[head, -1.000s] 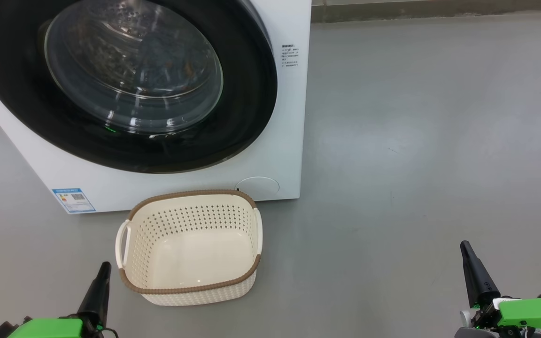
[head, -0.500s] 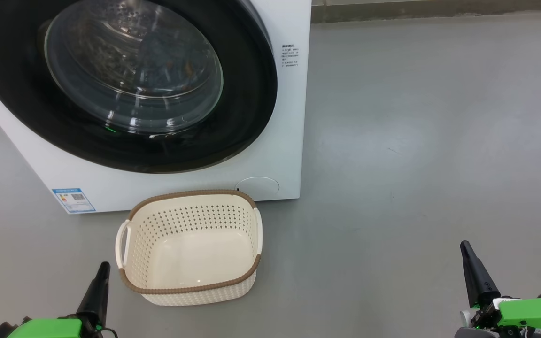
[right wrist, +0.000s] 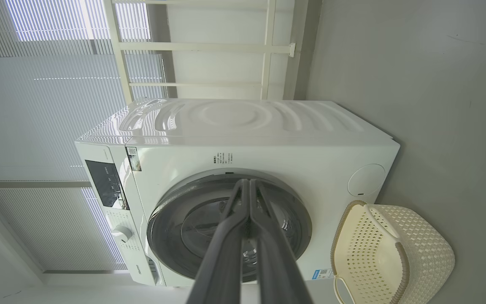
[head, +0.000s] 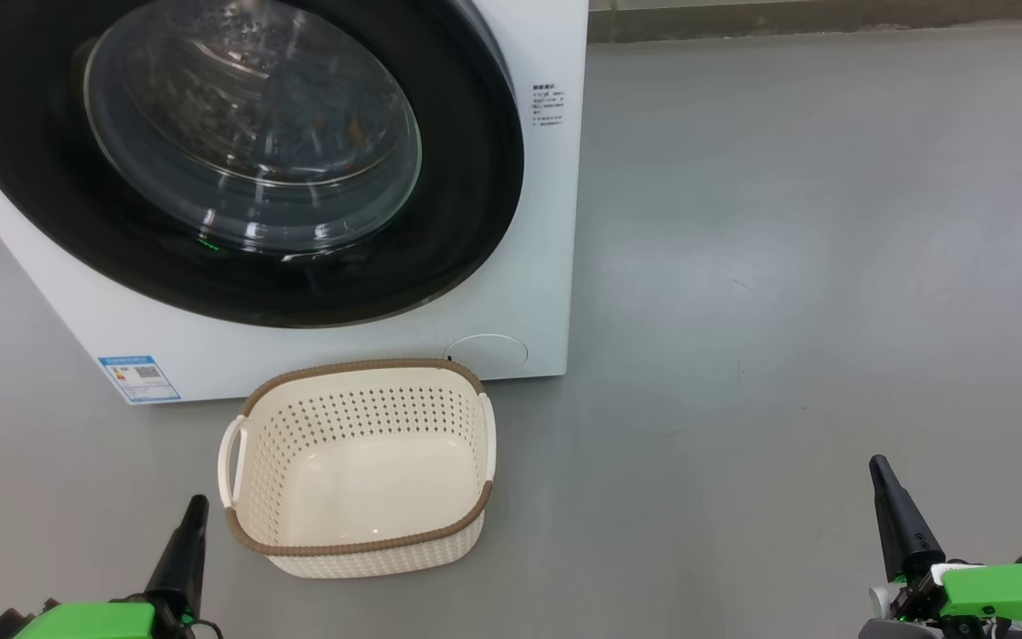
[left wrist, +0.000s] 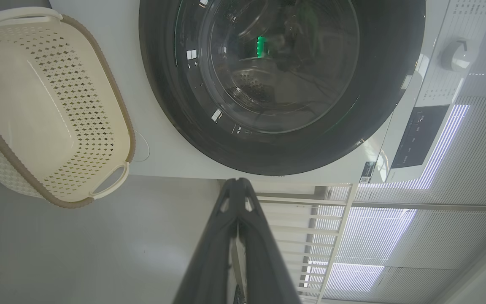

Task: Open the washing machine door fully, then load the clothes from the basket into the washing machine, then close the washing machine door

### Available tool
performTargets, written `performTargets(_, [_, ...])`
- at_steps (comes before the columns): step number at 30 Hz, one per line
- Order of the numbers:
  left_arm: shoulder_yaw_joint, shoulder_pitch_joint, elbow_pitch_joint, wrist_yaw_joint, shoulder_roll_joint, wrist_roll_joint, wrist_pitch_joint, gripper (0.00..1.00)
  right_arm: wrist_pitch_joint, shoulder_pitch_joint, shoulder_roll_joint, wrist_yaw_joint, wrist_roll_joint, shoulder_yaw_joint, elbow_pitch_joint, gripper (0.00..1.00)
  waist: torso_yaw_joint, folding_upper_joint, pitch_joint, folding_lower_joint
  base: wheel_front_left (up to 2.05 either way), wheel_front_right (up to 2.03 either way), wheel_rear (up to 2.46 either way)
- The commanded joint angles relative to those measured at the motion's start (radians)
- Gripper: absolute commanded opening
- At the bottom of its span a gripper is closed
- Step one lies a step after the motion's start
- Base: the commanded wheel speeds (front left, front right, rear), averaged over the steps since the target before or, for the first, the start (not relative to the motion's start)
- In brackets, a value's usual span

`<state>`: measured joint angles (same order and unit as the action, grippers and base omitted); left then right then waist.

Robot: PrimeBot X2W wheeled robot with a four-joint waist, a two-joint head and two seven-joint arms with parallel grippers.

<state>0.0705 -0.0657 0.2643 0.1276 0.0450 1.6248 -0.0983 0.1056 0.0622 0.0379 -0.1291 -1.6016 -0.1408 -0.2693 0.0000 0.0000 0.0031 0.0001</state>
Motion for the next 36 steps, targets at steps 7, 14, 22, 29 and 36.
performTargets(7, [0.035, -0.042, -0.019, 0.003, 0.012, -0.009, -0.008, 0.00, 0.008, 0.046, 0.012, -0.002, -0.007, 0.027, 0.025, 0.00, 0.000, 0.0000, 0.000, -0.0001, 0.00, 0.00, 0.00])
performTargets(14, [0.036, -0.042, -0.019, 0.003, 0.011, -0.010, -0.009, 0.00, 0.008, 0.046, 0.012, -0.002, -0.007, 0.027, 0.025, 0.00, 0.000, 0.0000, 0.000, -0.0001, 0.00, 0.00, 0.00])
performTargets(22, [0.037, -0.042, -0.019, 0.003, 0.010, -0.011, -0.010, 0.00, 0.008, 0.046, 0.012, -0.002, -0.007, 0.027, 0.025, 0.00, 0.000, 0.0000, 0.000, -0.0001, 0.00, 0.00, 0.00])
performTargets(29, [0.037, -0.042, -0.019, 0.003, 0.010, -0.011, -0.010, 0.00, 0.007, 0.046, 0.012, -0.002, -0.007, 0.027, 0.025, 0.00, 0.000, 0.0000, 0.000, -0.0001, 0.00, 0.00, 0.00])
performTargets(36, [0.038, -0.042, -0.019, 0.003, 0.010, -0.012, -0.011, 0.00, 0.007, 0.046, 0.012, -0.002, -0.007, 0.027, 0.025, 0.00, 0.000, 0.0000, 0.000, -0.0001, 0.00, 0.00, 0.00])
